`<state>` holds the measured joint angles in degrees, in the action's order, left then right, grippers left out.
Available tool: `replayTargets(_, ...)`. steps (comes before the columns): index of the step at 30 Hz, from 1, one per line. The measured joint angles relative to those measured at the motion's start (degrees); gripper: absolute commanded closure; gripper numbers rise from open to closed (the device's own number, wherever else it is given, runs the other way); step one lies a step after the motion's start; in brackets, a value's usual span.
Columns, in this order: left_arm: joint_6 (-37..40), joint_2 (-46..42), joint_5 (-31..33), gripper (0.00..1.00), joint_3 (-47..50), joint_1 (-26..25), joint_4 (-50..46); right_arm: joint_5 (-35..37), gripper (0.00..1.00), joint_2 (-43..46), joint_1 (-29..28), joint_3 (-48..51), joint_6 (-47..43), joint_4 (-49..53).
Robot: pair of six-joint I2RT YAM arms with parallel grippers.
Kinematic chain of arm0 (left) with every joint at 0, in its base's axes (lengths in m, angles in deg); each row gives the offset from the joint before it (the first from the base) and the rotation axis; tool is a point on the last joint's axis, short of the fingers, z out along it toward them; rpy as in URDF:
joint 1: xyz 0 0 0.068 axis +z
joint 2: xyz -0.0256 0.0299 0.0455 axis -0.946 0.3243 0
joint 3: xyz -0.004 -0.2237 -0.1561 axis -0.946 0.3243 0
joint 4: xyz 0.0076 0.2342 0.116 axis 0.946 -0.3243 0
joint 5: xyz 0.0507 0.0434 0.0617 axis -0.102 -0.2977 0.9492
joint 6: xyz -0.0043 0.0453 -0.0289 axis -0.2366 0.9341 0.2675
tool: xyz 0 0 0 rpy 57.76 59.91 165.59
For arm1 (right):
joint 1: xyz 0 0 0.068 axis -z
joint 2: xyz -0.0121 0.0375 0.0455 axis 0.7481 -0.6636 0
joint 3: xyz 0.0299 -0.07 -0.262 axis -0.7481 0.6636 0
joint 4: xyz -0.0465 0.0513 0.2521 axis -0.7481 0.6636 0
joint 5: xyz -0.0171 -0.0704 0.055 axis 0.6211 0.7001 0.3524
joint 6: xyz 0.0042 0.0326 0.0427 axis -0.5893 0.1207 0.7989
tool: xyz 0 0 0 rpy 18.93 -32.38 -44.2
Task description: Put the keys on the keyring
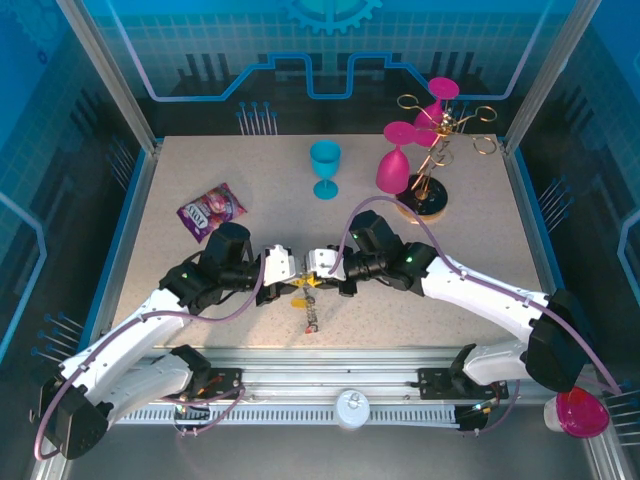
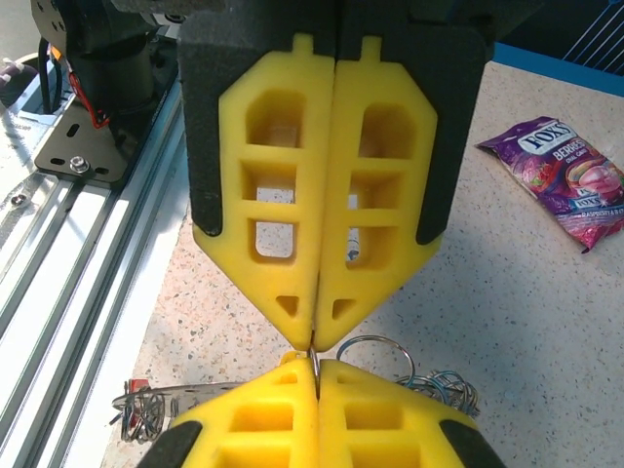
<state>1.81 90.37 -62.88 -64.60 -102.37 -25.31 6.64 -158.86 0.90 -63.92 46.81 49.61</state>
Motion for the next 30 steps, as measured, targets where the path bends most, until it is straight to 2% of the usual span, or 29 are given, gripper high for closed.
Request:
replayTargets(1,-0.15,-0.22,0.26,0.91,0.00,-0.02,0.13,-0.39,1.00,0.00,0.28,0.02,0.37,-0.26)
replayTargets(4,-0.81,-1.77,1.49,0.84,0.44,-0.02,1.86,-2.43,1.00,0.42,1.62,0.90,2.21,-2.71)
replayTargets(13,-6.32,-8.79,2.95,0.80,6.58,-0.02,7.39,-9.05,1.00,2.78,5.64,7.74,11.45,-13.27)
replayTargets(21,-9.29,-6.73,1.27,0.78,7.32,-0.02,10.29,-14.10,1.00,2.93,5.66,9.75,17.59,-21.62)
replayTargets(30,-9.70,-5.57,0.59,0.77,7.41,-0.02,13.38,-17.62,1.00,2.93,5.66,10.60,20.87,-26.12)
